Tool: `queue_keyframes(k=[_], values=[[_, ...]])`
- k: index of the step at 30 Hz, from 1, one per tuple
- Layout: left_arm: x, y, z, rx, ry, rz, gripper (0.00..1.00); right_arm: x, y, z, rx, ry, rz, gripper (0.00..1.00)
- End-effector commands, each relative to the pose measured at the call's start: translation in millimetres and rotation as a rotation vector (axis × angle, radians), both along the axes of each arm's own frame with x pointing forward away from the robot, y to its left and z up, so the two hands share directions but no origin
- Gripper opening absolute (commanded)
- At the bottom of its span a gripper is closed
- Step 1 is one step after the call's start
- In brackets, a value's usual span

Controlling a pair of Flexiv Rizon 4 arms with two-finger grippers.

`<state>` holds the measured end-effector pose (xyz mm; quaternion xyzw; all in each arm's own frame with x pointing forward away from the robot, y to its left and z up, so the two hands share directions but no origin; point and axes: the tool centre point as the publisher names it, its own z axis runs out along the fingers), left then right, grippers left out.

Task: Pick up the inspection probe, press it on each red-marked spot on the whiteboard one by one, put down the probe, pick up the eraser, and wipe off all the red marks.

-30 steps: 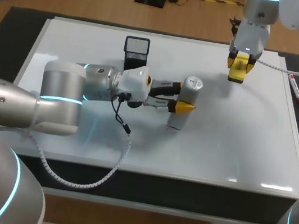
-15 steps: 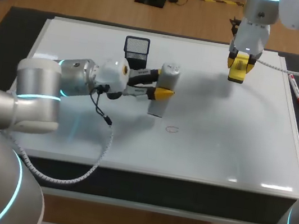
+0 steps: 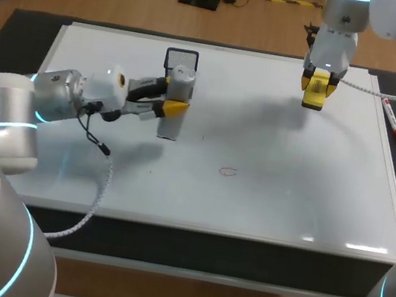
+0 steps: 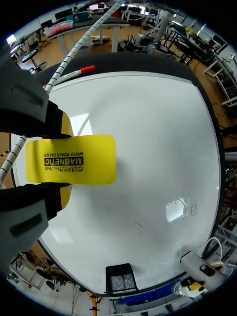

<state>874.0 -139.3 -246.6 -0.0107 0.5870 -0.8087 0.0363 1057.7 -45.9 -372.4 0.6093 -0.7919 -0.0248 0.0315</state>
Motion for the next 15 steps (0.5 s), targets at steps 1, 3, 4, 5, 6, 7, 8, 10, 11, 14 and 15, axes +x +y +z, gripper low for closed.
queue_keyframes(k=[1, 3, 4, 5, 6, 7, 8, 10, 11, 14, 15], values=[[3.3, 21, -0.5, -0.006, -0.005, -0.003, 0.00, 1.0, -1, 1, -0.003, 0.002, 0.002, 0.00], [5.7, 29, -1.6, -0.008, -0.008, -0.003, 0.00, 1.0, -1, 1, -0.003, 0.002, 0.002, 0.00], [6.8, 33, -1.9, -0.011, -0.015, -0.009, 0.00, 1.0, -1, 1, -0.003, 0.002, 0.002, 0.00], [7.8, 36, -2.0, -0.010, -0.026, -0.022, 0.00, 1.0, -1, 1, -0.003, 0.002, 0.002, 0.00], [8.7, 39, -2.4, -0.007, -0.028, -0.020, 0.00, 1.0, -1, 1, -0.003, 0.002, 0.002, 0.00], [10.0, 43, -3.0, -0.016, -0.028, -0.018, 0.00, 1.0, -1, 1, -0.003, 0.002, 0.002, 0.00], [11.4, 46, -3.4, -0.023, -0.029, -0.021, 0.00, 1.0, -1, 1, -0.003, 0.002, 0.002, 0.00], [13.4, 53, -4.1, -0.022, -0.032, -0.019, 0.00, 1.0, -1, 1, -0.003, 0.002, 0.002, 0.00], [14.0, 55, -4.3, -0.023, -0.032, -0.018, 0.00, 1.0, -1, 1, -0.003, 0.002, 0.002, 0.00], [15.8, 62, -5.7, -0.024, -0.033, -0.013, 0.00, 1.0, -1, 1, -0.003, 0.002, 0.002, 0.00], [16.6, 65, -6.3, -0.023, -0.031, -0.013, 0.00, 1.0, -1, 1, -0.003, 0.002, 0.002, 0.00]])
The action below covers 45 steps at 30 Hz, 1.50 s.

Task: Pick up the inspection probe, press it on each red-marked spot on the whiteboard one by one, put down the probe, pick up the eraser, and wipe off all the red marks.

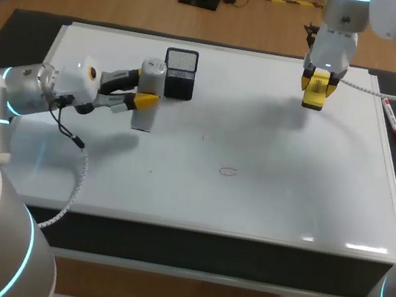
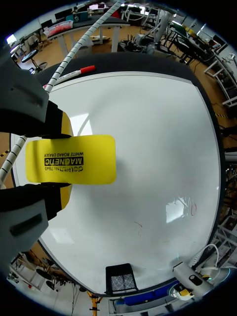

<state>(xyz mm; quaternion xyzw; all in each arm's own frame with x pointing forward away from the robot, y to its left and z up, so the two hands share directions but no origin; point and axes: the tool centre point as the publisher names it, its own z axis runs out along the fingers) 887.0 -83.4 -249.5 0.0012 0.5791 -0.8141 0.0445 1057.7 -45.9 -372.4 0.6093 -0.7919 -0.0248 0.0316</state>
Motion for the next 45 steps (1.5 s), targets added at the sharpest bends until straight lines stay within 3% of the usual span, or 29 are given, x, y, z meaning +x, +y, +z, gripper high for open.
queue_keyframes(k=[1, 13, 22, 32, 39, 41, 45], values=[[4.5, 12, -4.2, -0.006, 0.003, -0.012, 0.00, 1.0, -1, 1, -0.003, 0.002, 0.002, 0.00], [6.8, 18, -6.4, -0.007, 0.008, -0.012, 0.00, 1.0, -1, 1, -0.003, 0.002, 0.002, 0.00], [6.8, 18, -6.4, -0.007, 0.008, -0.012, 0.00, -65.5, 35, -5, 0.024, -0.003, 0.088, 0.00], [6.8, 18, -6.4, -0.007, 0.008, -0.012, 0.00, -142.8, 83, 15, 0.044, -0.060, 0.176, 0.00], [6.8, 18, -6.4, -0.007, 0.008, -0.012, 0.00, -199.6, 116, 17, 0.002, -0.072, 0.261, 0.00], [6.8, 18, -6.4, -0.007, 0.008, -0.012, 0.00, -215.1, 126, 14, -0.048, -0.099, 0.287, 0.00], [6.8, 18, -6.4, -0.007, 0.008, -0.012, 0.00, -239.9, 145, 12, -0.007, -0.088, 0.301, 0.00]])
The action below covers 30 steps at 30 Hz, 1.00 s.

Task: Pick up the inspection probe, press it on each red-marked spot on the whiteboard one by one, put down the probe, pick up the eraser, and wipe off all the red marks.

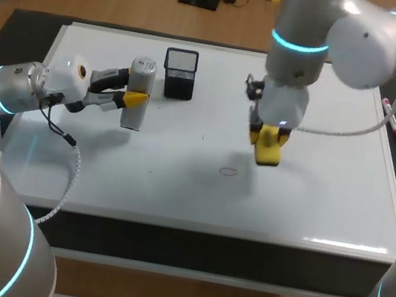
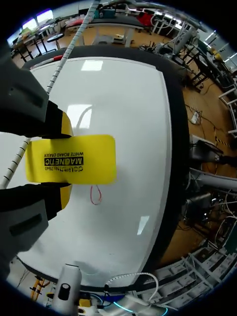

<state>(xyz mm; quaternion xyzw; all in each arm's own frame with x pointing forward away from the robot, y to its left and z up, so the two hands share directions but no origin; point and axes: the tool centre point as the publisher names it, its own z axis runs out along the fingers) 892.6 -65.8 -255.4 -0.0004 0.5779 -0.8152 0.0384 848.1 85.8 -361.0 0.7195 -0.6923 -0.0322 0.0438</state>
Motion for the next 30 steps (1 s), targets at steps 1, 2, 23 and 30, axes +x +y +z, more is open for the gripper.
queue_keyframes(k=[1, 2, 23, 30], values=[[1.2, 0, -0.6, -0.004, -0.001, -0.003, 0.00, -34.8, 18, -1, 0.011, -0.106, -0.001, 0.00], [1.2, 0, -0.6, -0.004, -0.001, -0.003, 0.00, -39.0, 23, -4, 0.009, -0.106, 0.000, 0.00], [1.2, 0, -0.6, -0.004, -0.001, -0.003, 0.00, -42.7, 75, -40, 0.039, -0.041, 0.094, 0.00], [1.2, 0, -0.6, -0.004, -0.001, -0.003, 0.00, -35.7, 84, -51, 0.016, -0.045, 0.120, 0.00]])
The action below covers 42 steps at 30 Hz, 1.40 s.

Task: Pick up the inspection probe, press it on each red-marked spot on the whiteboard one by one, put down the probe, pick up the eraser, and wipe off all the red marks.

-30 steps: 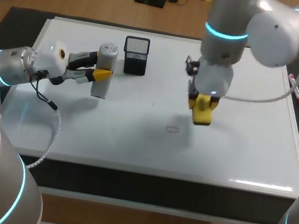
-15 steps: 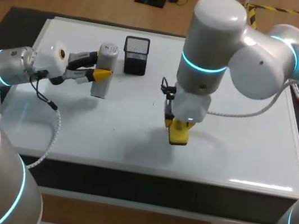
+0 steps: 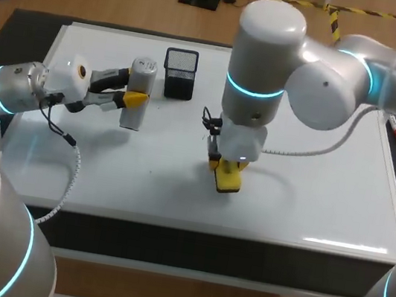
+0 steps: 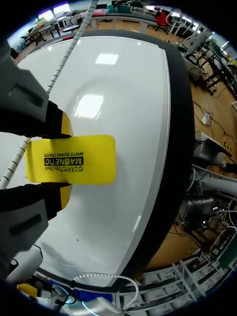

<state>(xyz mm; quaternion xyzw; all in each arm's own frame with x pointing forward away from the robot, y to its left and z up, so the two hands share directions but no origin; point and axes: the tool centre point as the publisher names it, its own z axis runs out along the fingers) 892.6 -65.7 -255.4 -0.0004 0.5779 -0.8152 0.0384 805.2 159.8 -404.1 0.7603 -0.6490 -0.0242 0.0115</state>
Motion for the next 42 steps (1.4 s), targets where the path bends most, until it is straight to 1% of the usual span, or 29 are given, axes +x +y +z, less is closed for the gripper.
queue_keyframes(k=[1, 9, 18, 32, 42], values=[[1.2, 0, -0.6, -0.004, -0.001, -0.003, 0.00, 8.0, 10, -10, -0.028, 0.008, 0.003, 0.00], [1.2, 0, -0.6, -0.004, -0.001, -0.003, 0.00, 13.5, 8, -20, -0.053, 0.004, 0.017, 0.00], [1.2, 0, -0.6, -0.004, -0.001, -0.003, 0.00, 15.4, -5, -29, -0.069, 0.024, -0.008, 0.00], [1.2, 0, -0.6, -0.004, -0.001, -0.003, 0.00, 29.1, -49, -35, -0.102, 0.026, -0.114, 0.00], [1.2, 0, -0.6, -0.004, -0.001, -0.003, 0.00, 35.8, -71, -34, -0.114, 0.023, -0.171, 0.00]])
